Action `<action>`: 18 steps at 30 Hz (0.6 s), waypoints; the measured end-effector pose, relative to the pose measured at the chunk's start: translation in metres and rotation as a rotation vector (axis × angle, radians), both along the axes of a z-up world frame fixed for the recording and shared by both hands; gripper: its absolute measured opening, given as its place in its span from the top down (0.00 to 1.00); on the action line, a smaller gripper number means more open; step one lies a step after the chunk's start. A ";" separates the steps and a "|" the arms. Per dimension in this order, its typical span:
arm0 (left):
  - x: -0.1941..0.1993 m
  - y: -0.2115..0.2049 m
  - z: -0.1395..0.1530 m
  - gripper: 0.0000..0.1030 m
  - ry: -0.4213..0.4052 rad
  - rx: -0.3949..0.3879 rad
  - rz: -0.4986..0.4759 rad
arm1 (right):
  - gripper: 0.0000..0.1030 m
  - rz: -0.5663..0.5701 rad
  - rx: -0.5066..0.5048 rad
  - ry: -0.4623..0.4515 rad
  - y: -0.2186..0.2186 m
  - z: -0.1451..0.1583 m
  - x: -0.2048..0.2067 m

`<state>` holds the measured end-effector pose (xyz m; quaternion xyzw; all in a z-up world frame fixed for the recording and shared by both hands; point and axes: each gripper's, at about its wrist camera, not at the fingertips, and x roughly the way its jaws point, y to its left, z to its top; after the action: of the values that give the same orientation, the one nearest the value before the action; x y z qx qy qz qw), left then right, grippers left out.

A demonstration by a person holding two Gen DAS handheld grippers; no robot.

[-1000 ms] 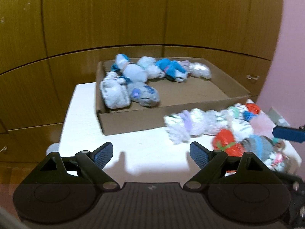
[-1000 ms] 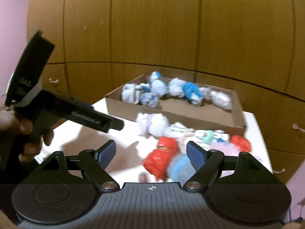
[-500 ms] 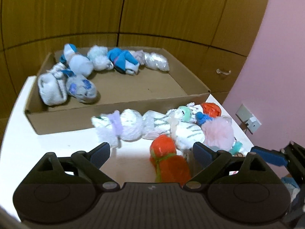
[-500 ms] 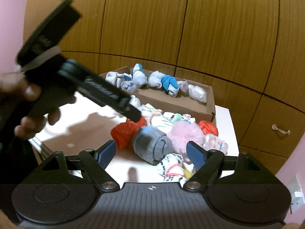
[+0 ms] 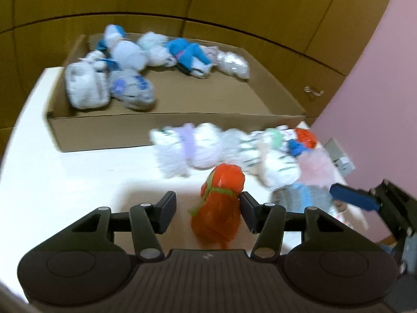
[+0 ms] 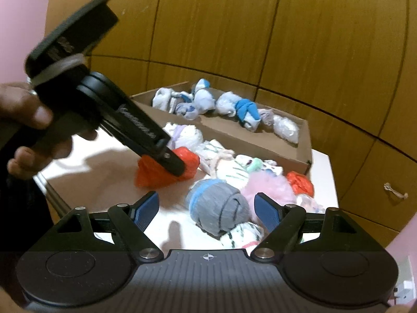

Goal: Organize objects
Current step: 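Grasp the red-wrapped sock with the left gripper while the right grasps the grey-blue sock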

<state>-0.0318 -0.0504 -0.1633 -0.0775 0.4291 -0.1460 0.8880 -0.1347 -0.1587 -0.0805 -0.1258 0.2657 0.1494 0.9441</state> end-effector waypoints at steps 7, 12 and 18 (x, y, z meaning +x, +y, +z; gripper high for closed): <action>-0.010 0.014 0.002 0.50 -0.035 0.125 0.016 | 0.42 0.040 -0.024 0.076 0.011 -0.005 0.018; -0.009 0.015 0.003 0.38 -0.060 0.150 0.014 | 0.46 0.060 -0.054 0.087 0.024 -0.007 0.023; -0.004 0.011 0.006 0.28 -0.111 0.171 0.005 | 0.36 0.043 -0.049 0.074 0.026 -0.005 0.033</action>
<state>-0.0358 -0.0393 -0.1572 0.0057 0.3897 -0.1108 0.9142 -0.1016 -0.1328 -0.0857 -0.1492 0.3013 0.1676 0.9268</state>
